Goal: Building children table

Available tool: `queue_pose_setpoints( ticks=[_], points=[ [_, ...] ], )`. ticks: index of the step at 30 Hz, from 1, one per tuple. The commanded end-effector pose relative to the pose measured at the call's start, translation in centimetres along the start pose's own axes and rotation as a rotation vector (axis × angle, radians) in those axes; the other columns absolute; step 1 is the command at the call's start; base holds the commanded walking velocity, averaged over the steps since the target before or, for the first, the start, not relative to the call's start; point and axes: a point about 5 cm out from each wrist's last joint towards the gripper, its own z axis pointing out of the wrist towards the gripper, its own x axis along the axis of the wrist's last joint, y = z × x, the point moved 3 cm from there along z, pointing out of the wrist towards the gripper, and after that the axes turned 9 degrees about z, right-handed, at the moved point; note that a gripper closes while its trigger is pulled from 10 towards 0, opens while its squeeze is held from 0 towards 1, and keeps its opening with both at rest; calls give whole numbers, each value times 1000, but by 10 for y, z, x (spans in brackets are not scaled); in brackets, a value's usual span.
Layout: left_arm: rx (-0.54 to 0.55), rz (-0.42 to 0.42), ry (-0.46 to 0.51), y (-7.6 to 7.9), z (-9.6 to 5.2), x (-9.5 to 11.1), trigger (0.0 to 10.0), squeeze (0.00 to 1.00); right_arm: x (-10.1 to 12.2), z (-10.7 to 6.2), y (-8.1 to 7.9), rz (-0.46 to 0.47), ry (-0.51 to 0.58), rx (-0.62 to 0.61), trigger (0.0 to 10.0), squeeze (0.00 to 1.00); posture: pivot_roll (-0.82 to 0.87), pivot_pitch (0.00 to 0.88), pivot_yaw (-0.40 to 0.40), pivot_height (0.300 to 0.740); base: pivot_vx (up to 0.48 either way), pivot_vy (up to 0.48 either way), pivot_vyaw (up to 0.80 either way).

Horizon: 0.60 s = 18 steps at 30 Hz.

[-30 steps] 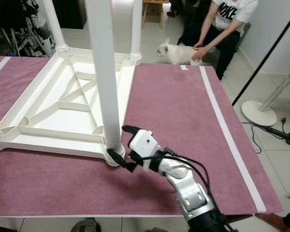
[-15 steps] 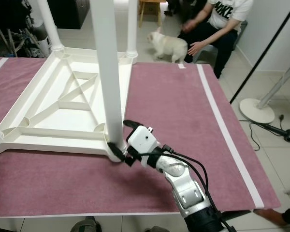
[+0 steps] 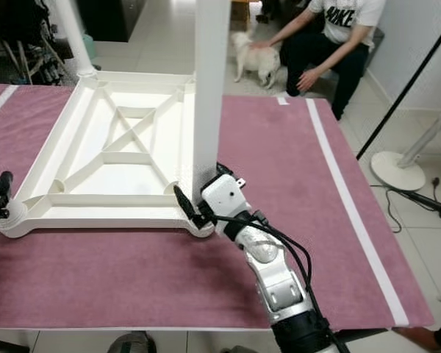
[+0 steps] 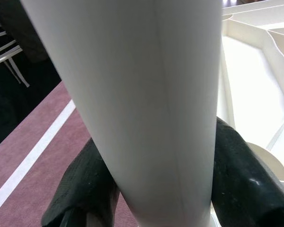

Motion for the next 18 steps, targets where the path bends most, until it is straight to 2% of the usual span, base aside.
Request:
queue_pose_setpoints(
  ticks=[1,4,5,6,7,8,9,13,18],
  points=[
    [-690,17,74,69,-16,4,10000,0,-6,-1,7,28,-26,-63,10000,0,93,0,18,740,0,0,0],
    [-702,24,77,70,-14,4,10000,0,-15,5,17,126,-50,-169,10000,0,84,0,25,740,0,0,0],
    [-702,24,77,70,-14,4,10000,0,-15,5,17,126,-50,-169,10000,0,84,0,25,740,0,0,0],
    [-707,25,72,71,-15,5,10000,0,-19,8,21,152,-65,-224,4667,0,84,0,25,740,0,0,0],
    [-707,25,72,71,-15,5,10000,0,-19,8,21,152,-65,-224,4667,0,84,0,25,740,0,0,0],
    [-710,25,70,72,-15,6,10000,0,-21,9,22,157,-69,-250,3176,0,84,0,25,740,0,0,0],
    [-715,25,70,73,-15,7,10000,0,-22,10,23,164,-75,-275,235,0,87,0,27,740,0,0,0],
    [-753,34,84,76,-15,12,10000,0,-21,11,22,157,-64,-332,0,0,90,0,26,740,0,0,0],
    [-797,46,98,81,-16,17,10000,0,-16,9,20,123,-40,-332,0,0,92,0,27,740,0,0,0]
  ],
)
